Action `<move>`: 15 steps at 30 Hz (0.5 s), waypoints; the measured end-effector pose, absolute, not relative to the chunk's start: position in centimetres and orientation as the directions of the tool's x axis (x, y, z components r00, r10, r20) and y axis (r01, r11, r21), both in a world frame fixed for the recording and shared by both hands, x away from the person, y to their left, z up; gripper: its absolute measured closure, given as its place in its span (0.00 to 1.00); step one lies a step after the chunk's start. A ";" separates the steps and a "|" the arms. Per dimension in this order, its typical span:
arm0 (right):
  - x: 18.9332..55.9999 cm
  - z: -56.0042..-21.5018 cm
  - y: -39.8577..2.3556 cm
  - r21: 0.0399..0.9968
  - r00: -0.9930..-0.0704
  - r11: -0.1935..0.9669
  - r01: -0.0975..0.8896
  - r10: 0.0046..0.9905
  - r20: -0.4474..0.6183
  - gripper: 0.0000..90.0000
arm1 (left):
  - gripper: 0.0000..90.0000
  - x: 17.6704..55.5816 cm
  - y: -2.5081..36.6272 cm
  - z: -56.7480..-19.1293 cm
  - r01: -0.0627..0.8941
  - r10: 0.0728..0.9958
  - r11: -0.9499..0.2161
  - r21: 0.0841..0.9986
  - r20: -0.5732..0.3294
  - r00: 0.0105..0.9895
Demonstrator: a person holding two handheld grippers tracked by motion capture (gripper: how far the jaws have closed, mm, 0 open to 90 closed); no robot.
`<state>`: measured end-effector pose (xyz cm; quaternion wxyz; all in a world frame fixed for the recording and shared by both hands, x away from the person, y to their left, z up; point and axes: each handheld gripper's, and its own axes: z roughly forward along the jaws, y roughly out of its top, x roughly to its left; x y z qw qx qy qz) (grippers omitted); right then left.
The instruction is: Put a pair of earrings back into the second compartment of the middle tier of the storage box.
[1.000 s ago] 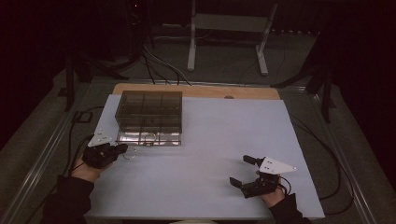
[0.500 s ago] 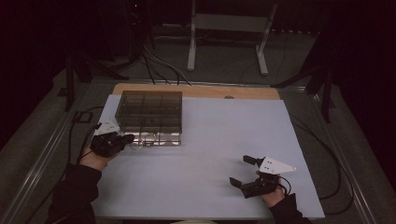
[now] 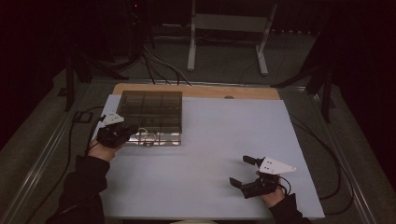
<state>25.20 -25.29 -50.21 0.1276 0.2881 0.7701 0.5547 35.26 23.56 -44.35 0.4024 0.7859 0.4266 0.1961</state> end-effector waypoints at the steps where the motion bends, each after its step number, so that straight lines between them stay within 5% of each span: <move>1: 25.2 -50.2 -25.3 0.928 -0.801 0.220 0.302 0.586 0.122 0.00 | 0.98 35.4 23.5 -44.4 0.514 0.834 -0.305 0.801 -0.035 0.550; 15: 25.3 -50.2 -25.3 0.926 -0.800 0.216 0.309 0.586 0.131 0.00 | 0.98 36.4 22.2 -45.1 0.531 0.852 -0.306 0.790 -0.022 0.523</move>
